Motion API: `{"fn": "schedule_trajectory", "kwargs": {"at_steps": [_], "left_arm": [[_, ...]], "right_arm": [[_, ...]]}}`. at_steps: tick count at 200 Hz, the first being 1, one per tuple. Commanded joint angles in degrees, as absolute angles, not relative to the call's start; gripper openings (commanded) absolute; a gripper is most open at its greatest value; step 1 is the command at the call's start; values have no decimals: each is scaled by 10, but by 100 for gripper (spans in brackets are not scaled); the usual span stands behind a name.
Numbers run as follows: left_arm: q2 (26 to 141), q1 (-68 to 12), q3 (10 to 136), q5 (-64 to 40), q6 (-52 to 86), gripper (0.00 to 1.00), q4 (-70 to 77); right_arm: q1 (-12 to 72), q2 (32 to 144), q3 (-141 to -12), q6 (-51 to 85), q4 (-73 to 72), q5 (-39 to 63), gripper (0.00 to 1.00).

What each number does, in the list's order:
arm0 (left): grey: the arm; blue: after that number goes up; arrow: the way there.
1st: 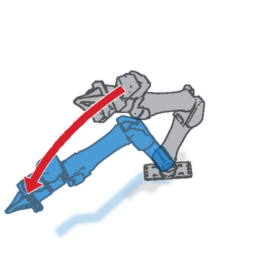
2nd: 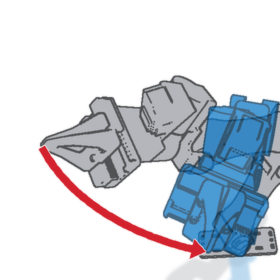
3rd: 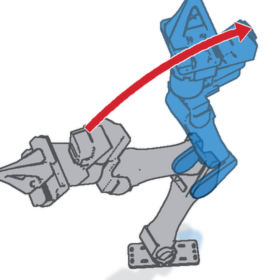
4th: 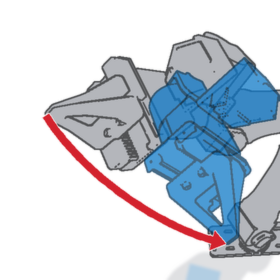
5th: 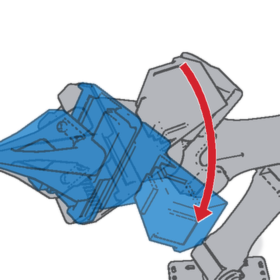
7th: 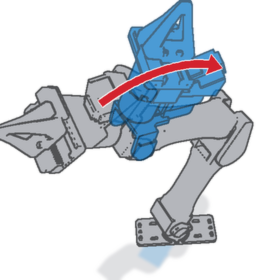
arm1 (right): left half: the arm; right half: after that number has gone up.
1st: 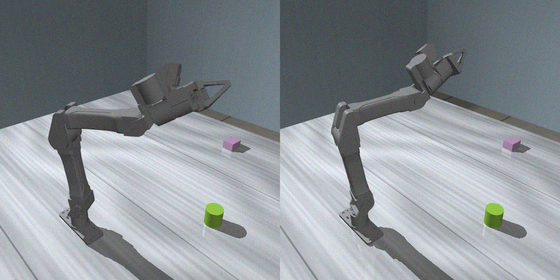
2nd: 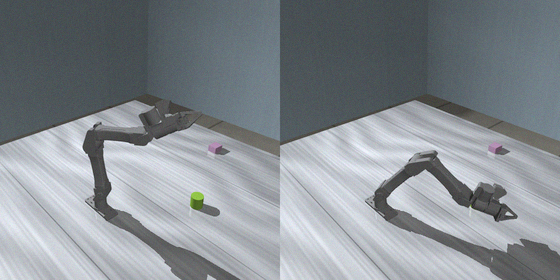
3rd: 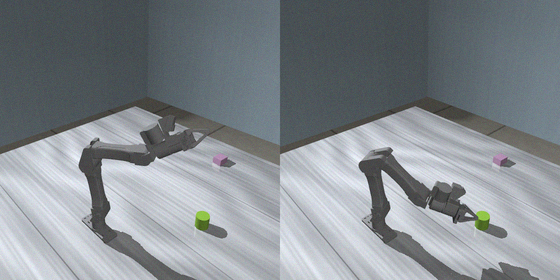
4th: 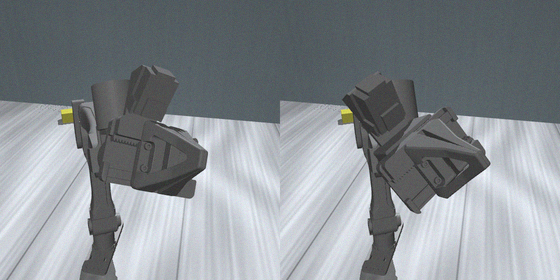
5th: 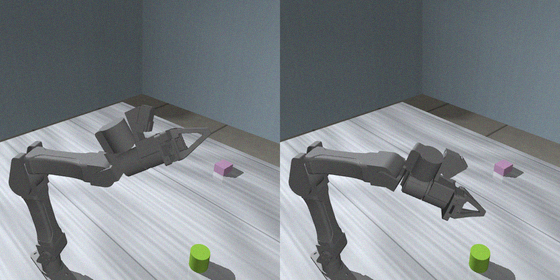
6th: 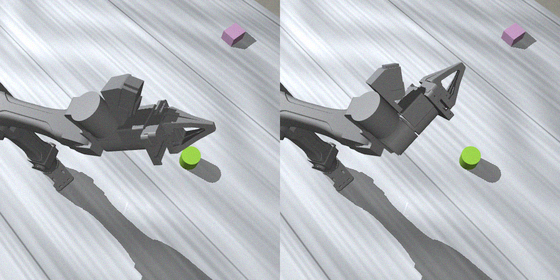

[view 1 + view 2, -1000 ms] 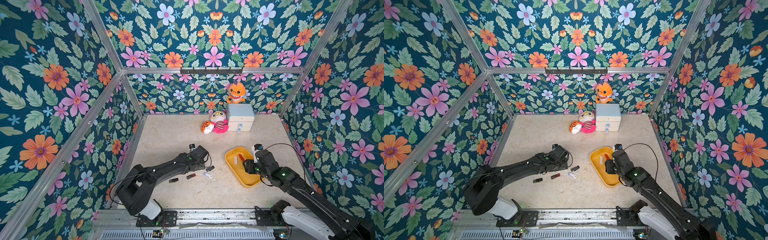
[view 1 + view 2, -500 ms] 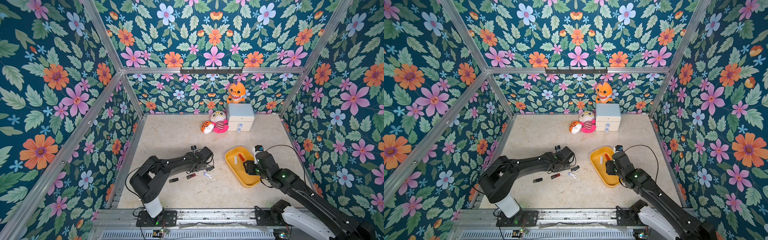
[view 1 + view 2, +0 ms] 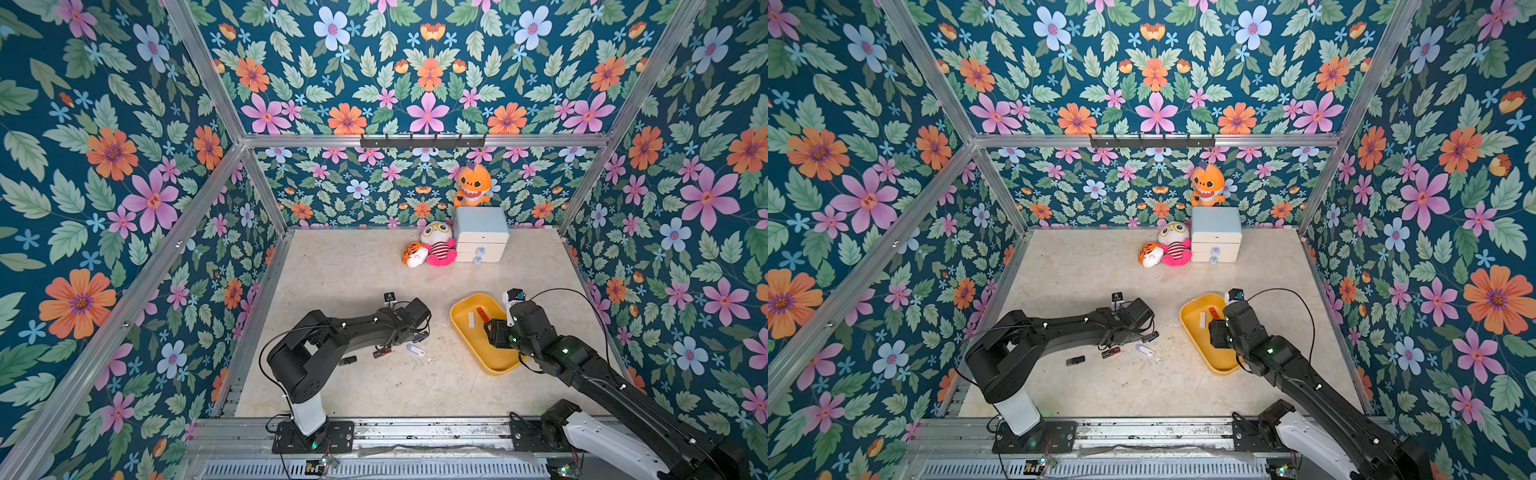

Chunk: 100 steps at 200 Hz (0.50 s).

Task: Put the usb flash drive into the storage box
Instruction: Pick up the USB flash from the center of the board.

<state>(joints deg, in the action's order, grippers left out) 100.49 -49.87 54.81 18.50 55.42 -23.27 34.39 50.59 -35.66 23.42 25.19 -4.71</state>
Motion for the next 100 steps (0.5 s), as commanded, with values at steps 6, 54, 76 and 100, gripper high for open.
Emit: {"fn": "schedule_trajectory", "kwargs": {"at_steps": [6,54,76,100], "left_arm": [[1010,-499,551,124,554,23,-240],[983,-500,591,105,537,17,-237],[959,-517,620,100,541,16,-235],[946,-550,660,99,559,15,-220]], "right_arm": [[345,505,-358,235,245,-48,55],[344,496,-355,243,247,-47,55],[344,499,-364,247,252,-59,55],[325,490,-379,261,276,-90,55]]}}
